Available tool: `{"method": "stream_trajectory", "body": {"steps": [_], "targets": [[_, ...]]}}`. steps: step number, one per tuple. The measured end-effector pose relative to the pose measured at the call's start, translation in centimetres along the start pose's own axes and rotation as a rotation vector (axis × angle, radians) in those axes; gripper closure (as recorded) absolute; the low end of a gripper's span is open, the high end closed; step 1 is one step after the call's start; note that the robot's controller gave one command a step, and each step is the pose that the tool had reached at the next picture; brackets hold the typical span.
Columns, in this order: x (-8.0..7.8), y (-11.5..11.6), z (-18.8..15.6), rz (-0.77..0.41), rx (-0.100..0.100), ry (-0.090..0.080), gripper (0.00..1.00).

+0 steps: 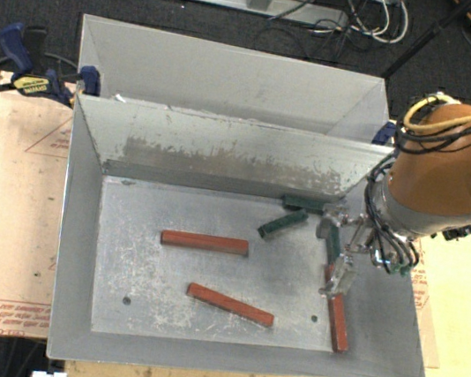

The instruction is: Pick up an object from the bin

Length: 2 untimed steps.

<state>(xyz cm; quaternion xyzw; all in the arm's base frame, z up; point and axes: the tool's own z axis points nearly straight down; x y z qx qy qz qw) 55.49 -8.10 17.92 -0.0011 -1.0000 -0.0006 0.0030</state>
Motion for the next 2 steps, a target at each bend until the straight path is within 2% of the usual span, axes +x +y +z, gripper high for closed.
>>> {"method": "stream_trajectory", "body": {"steps": [1,2], "targets": [[0.2,7.5,3.5,0.007,-0.004,-0.003,0.0],[5.6,14.9,11.0,-0.08,-0.003,-0.001,0.0]]}}
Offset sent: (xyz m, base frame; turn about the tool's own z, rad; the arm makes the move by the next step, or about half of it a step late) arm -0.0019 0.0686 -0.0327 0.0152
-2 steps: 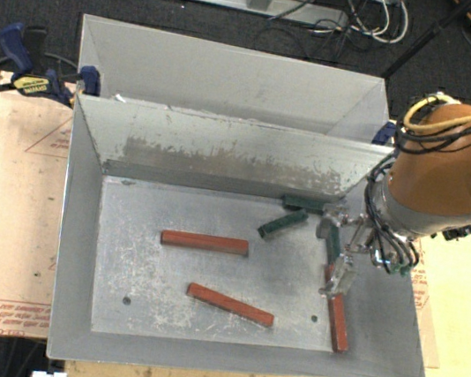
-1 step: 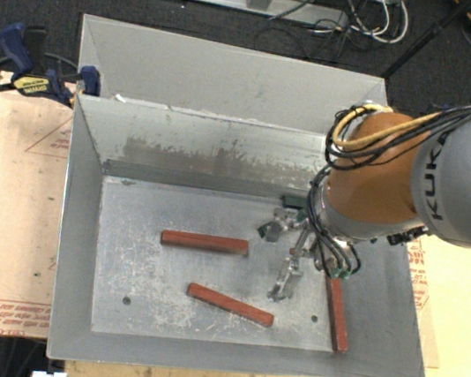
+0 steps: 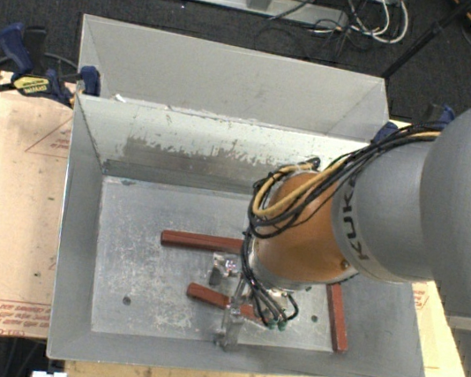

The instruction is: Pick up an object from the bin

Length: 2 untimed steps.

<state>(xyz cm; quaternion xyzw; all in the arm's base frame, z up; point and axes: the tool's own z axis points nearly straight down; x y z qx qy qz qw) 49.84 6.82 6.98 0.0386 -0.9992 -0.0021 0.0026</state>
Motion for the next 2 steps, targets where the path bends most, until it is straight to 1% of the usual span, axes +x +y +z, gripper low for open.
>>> {"method": "stream_trajectory", "body": {"steps": [1,2], "targets": [[-0.2,-0.5,-0.3,0.006,0.003,-0.004,1.0],[-2.1,0.3,-14.3,-0.03,0.004,-0.016,1.0]]}}
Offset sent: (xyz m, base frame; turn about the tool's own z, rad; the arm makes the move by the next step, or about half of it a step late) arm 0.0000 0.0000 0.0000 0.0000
